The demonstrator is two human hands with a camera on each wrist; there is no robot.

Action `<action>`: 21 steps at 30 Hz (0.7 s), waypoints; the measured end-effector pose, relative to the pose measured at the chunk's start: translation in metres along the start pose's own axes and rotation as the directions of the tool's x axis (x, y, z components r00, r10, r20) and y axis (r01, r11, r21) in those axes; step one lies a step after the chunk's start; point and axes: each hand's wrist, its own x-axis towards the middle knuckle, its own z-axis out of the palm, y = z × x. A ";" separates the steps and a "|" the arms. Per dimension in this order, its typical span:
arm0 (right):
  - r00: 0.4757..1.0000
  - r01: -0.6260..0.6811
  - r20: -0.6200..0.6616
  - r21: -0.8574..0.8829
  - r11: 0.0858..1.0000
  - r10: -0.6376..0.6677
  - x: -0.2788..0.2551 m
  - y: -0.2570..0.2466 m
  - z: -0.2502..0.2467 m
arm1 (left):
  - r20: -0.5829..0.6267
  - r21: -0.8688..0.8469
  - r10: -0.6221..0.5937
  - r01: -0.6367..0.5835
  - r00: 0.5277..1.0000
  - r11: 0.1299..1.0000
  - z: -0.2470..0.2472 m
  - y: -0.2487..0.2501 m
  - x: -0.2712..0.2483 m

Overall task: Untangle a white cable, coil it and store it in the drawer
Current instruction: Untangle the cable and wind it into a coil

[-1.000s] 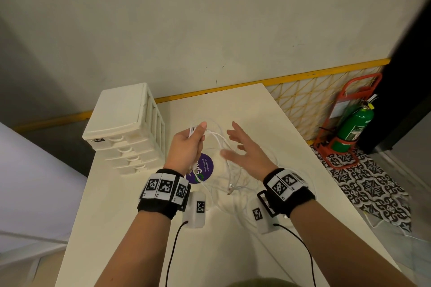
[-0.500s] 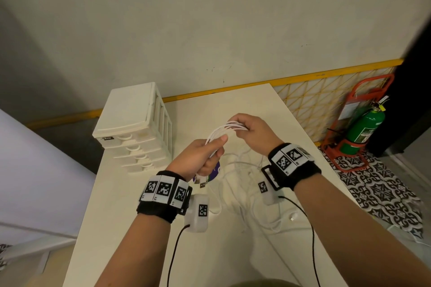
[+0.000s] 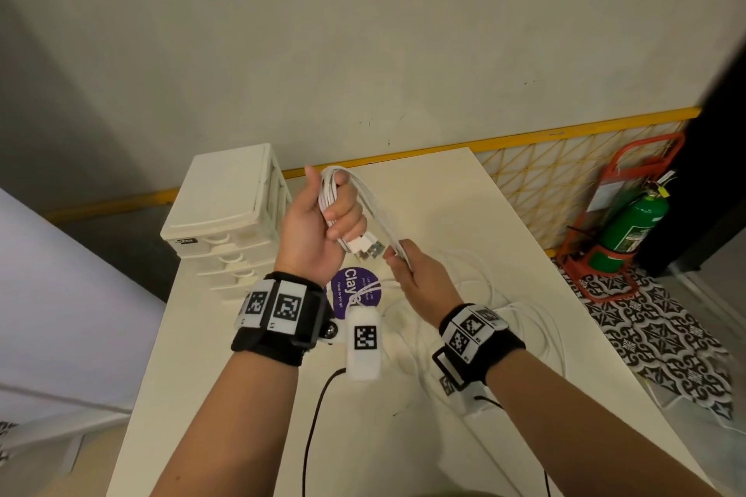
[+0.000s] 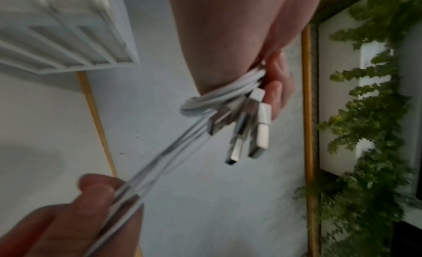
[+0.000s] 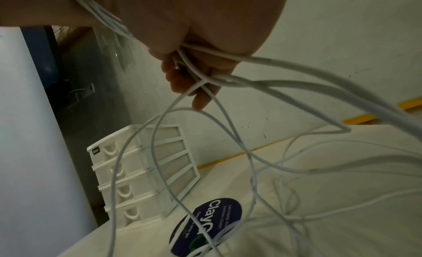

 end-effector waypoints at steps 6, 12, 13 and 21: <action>0.979 0.005 0.202 -0.143 0.990 0.025 0.006 -0.005 0.001 | -0.175 0.061 0.186 -0.178 0.967 0.982 0.008 -0.014 0.018; 0.961 0.131 0.265 -0.198 0.971 -0.076 0.005 -0.015 -0.004 | -0.293 0.526 0.368 -0.172 0.882 0.833 -0.002 -0.030 0.030; 0.965 0.162 0.235 -0.198 0.967 -0.114 0.004 -0.016 -0.006 | -0.254 0.668 0.412 -0.149 0.875 0.729 -0.005 -0.033 0.029; 0.970 0.243 0.035 -0.184 0.953 -0.240 0.011 -0.016 -0.025 | -0.132 0.991 0.170 0.132 0.977 0.008 -0.026 -0.046 0.019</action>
